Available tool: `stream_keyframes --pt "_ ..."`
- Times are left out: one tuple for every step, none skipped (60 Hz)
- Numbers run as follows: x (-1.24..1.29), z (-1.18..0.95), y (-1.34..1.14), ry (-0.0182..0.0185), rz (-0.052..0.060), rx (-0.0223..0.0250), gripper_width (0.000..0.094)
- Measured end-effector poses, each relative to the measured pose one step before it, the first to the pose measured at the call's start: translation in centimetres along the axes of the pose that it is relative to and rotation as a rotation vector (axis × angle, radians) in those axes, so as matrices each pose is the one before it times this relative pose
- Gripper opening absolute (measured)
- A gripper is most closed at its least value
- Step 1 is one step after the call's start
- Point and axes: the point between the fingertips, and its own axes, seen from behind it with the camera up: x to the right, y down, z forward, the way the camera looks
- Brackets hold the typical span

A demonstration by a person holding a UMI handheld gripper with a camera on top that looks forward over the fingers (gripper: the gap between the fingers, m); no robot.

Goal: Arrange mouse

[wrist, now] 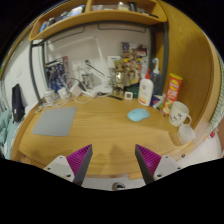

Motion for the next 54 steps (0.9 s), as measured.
stream_keyframes --pt "0.838 0.617 0.108 0.00645 0.0059 -0.00658 0.0859" --pt "0.778 0.579 0.033 0.00514 0.0044 -0.00699 0.0856" --pt "0.715 0.556 0.035 0.00463 0.004 -0.00712 0.0854" --pt "0.672 0.526 0.015 0.00486 0.003 -0.00717 0.0849" --pt "0.679 0.506 -0.01 0.00494 0.0022 -0.00649 0.0847" --pt "0.622 0.481 -0.071 0.00573 0.0016 -0.00476 0.0844" --pt "0.555 0.456 -0.152 0.00403 0.0015 -0.00213 0.0846" --pt "0.512 0.446 -0.22 0.00351 0.001 -0.00017 0.0846" --pt "0.511 0.321 -0.276 0.00246 0.0005 -0.00334 0.0849" --pt "0.421 0.659 -0.162 0.00331 0.0021 0.00261 0.0848" --pt "0.432 0.513 -0.139 0.00267 0.0021 -0.00445 0.0849" --pt "0.377 0.5 -0.116 0.00257 0.0028 -0.00745 0.0848" --pt "0.342 0.528 -0.105 0.00106 0.0037 -0.00756 0.0847" --pt "0.295 0.555 -0.116 -0.00058 0.0041 -0.00709 0.085" --pt "0.228 0.54 -0.185 -0.002 0.004 -0.00573 0.0851" --pt "0.225 0.566 -0.238 -0.00247 0.0033 -0.00438 0.085" --pt "0.243 0.537 -0.254 -0.00143 0.0025 -0.00288 0.0851" --pt "0.289 0.414 -0.324 -0.0004 0.001 -0.00611 0.0849" --pt "0.188 0.705 -0.217 0.0009 0.0015 0.00092 0.0847" --pt "0.252 0.389 -0.282 0.00015 -0.0004 -0.00664 0.0851" --pt "0.185 0.529 -0.25 -0.00069 -0.0001 -0.0036 0.0852" --pt "0.108 0.501 -0.242 -0.00209 0.0 -0.00406 0.0854" --pt "0.077 0.497 -0.235 -0.0026 0.0004 -0.00464 0.0852" --pt "0.044 0.627 -0.182 -0.00258 0.0018 -0.00174 0.0853" --pt "0.078 0.495 -0.185 -0.00304 0.001 -0.00589 0.0852" --pt "0.064 0.486 -0.188 -0.00347 0.0 -0.00639 0.0851" --pt "0.026 0.464 -0.187 -0.00357 -0.0011 -0.00657 0.0852" --pt "0.073 0.264 -0.215 -0.00443 -0.003 -0.00967 0.0853" --pt "0.027 0.461 -0.232 -0.00244 -0.0035 -0.00206 0.0853" --pt "0.018 0.395 -0.235 -0.00263 -0.0036 -0.00282 0.0853" --pt "0.053 0.352 -0.238 -0.0037 -0.0032 -0.00412 0.0853" --pt "-0.003 0.362 -0.236 -0.00307 -0.003 -0.00336 0.0852" --pt "-0.045 0.346 -0.223 -0.0041 -0.0022 -0.00361 0.0848" --pt "-0.085 0.315 -0.229 -0.0052 -0.0013 -0.00368 0.0852" --pt "-0.098 0.317 -0.231 -0.00616 -0.0008 -0.00277 0.0852" --pt "-0.086 0.303 -0.256 -0.00646 0.0001 -0.00191 0.0849" --pt "-0.117 0.271 -0.264 -0.00571 0.0009 -0.0013 0.0849" --pt "-0.081 0.315 -0.268 -0.00367 0.0 0.00061 0.085" --pt "-0.07 0.211 -0.249 -0.00435 0.0001 -0.00292 0.0849" --pt "-0.005 0.247 -0.197 -0.00009 -0.0007 -0.00302 0.0856" --pt "0.078 0.222 -0.186 0.0018 -0.0017 -0.00386 0.0859" --pt "-0.059 0.241 -0.207 -0.00353 -0.0028 -0.00366 0.0855" --pt "-0.084 0.188 -0.163 -0.00491 -0.0014 -0.00572 0.0854" --pt "-0.065 0.255 -0.195 -0.00295 -0.0023 -0.00142 0.0853" --pt "-0.036 0.195 -0.223 -0.00419 -0.0021 -0.00242 0.0857" --pt "-0.06 0.218 -0.225 -0.00373 -0.0021 -0.00071 0.0856" --pt "-0.052 0.271 -0.209 -0.00203 -0.0022 0.00047 0.0857" --pt "-0.046 0.229 -0.194 -0.00293 -0.0013 -0.00163 0.0861" --pt "-0.046 0.16 -0.14 -0.00391 -0.002 -0.0041 0.0858" --pt "-0.043 0.22 -0.15 -0.00198 -0.0037 -0.00269 0.0858" --pt "-0.061 0.212 -0.153 -0.00375 -0.0033 -0.00197 0.0859" --pt "-0.07 0.198 -0.144 -0.00352 -0.0038 -0.00174 0.0857" --pt "-0.042 0.191 -0.22 -0.00149 -0.0056 0.00231 0.0858" --pt "-0.054 0.183 -0.204 -0.0019 -0.0065 0.0023 0.0856"
